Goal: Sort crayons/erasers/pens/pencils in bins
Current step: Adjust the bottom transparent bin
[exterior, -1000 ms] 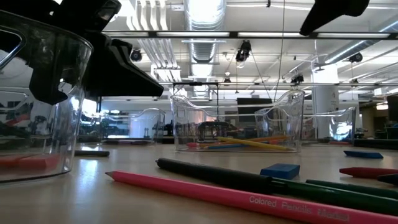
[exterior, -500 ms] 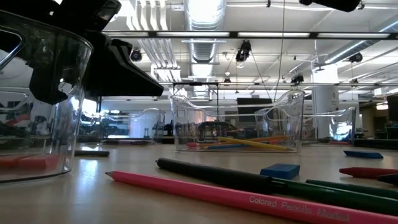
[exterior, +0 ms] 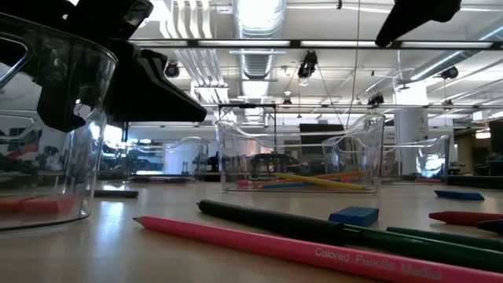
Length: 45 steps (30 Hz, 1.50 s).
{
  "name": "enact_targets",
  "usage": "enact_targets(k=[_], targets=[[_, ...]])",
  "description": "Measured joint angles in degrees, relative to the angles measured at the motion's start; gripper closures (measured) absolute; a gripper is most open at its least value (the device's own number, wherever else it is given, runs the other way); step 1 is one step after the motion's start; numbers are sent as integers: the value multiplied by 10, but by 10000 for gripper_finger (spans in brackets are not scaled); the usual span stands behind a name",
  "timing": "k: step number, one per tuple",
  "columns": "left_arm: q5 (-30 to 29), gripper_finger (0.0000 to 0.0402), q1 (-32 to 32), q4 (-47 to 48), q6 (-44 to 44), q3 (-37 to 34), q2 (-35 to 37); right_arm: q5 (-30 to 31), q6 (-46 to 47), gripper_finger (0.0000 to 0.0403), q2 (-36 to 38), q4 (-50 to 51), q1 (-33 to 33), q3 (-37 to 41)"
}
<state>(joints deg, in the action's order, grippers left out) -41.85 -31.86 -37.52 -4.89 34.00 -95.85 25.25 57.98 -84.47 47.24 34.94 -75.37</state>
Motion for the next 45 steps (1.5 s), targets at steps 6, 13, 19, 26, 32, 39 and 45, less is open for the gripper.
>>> enact_targets(k=[6, 13, 19, 26, 32, 39, 45], targets=[[0, 402, 0, 0, 0, 0, 0, -2, 14, 53, 0, -29, 0, 0], [1, 402, 0, 0, 0, 0, 0, -2, -56, 49, 0, -73, -1, -2], [2, 402, 0, 0, 0, 0, 0, -1, -60, 48, 0, -95, -1, -2], [2, 402, 0, 0, 0, 0, 0, -2, -60, 48, 0, -99, -1, -2], [2, 402, 0, 0, 0, 0, 0, -1, -61, 48, 0, -99, -1, -2], [2, 402, 0, 0, 0, 0, 0, -1, -49, 48, -9, -107, -1, -2], [103, 402, 32, -3, 0, 6, 3, -2, -65, 50, -9, -110, 0, -3]])
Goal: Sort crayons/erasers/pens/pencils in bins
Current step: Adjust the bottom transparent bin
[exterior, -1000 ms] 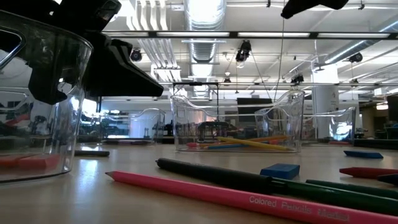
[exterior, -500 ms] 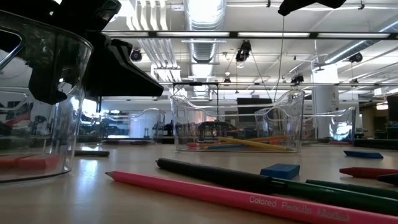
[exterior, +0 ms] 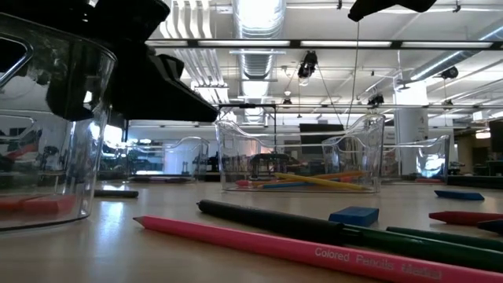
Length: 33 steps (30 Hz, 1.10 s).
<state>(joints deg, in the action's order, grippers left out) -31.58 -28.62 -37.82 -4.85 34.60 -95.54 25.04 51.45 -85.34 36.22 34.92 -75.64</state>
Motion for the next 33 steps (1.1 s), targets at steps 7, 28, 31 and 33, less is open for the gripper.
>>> enact_targets(k=[7, 28, 31, 33], targets=[[12, 402, 4, -5, 0, 0, 0, -19, -10, 60, 1, 9, 1, 0], [16, 402, 4, 289, 167, 80, 250, -60, -21, 64, 1, 13, 1, 0], [16, 402, 5, 479, 236, 125, 283, -60, -21, 64, 1, 15, 1, 0], [16, 402, 5, 586, 280, 149, 292, -60, -22, 64, 1, 17, 1, 0]])
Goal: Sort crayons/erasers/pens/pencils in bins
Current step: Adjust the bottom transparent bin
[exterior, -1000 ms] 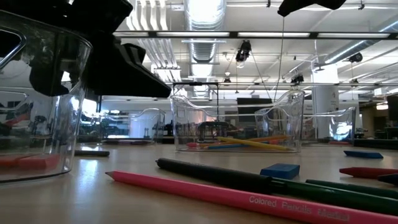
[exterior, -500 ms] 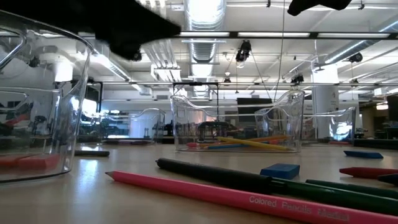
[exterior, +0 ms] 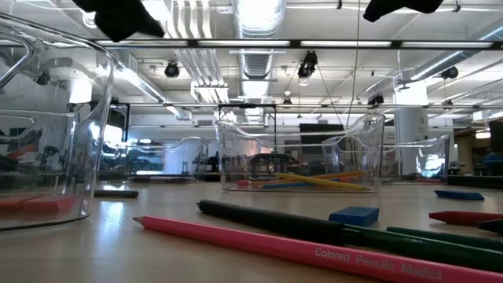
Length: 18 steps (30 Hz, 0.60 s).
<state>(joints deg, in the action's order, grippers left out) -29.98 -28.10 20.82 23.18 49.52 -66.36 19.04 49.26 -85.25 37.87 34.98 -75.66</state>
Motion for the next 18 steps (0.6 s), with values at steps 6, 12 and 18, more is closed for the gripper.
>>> enact_targets(k=[6, 12, 18], targets=[[32, 402, 0, 249, 142, 65, 3, 0, 0, 64, 0, 12, 0, 0], [23, 402, 11, 494, 334, 85, 3, 0, 0, 64, 0, 11, 0, 0], [26, 402, 31, 628, 489, 46, -1, 0, -5, 64, 0, 11, 0, 0]])
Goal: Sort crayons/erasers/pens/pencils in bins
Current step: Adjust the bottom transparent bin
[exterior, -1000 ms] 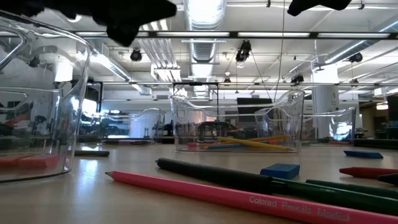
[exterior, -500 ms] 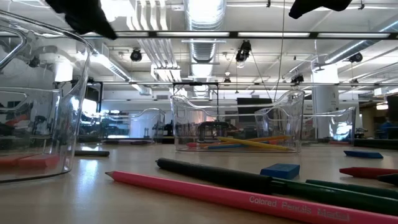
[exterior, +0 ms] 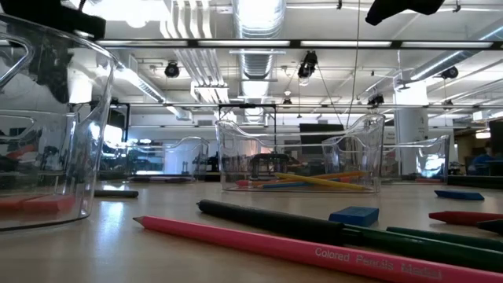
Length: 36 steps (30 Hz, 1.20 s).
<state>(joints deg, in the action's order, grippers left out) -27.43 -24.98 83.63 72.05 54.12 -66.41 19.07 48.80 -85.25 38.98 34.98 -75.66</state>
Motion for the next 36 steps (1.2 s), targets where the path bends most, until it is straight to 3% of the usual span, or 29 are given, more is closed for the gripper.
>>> enact_targets(k=[7, 15, 25, 29, 36], targets=[[137, 402, 13, -23, 11, -50, -2, 3, 0, 64, 0, 0, 0, 0], [315, 401, 7, -90, 11, -54, -8, 4, 0, 64, 0, 0, 0, 0], [490, 401, -56, -204, 12, -46, -30, 3, 0, 64, 0, 1, 0, 0], [476, 401, -77, -200, 11, -13, -31, 4, -2, 64, 0, 1, 0, 0], [314, 401, -71, -189, -77, 66, -17, 4, -15, 64, 0, 1, -2, 0]])
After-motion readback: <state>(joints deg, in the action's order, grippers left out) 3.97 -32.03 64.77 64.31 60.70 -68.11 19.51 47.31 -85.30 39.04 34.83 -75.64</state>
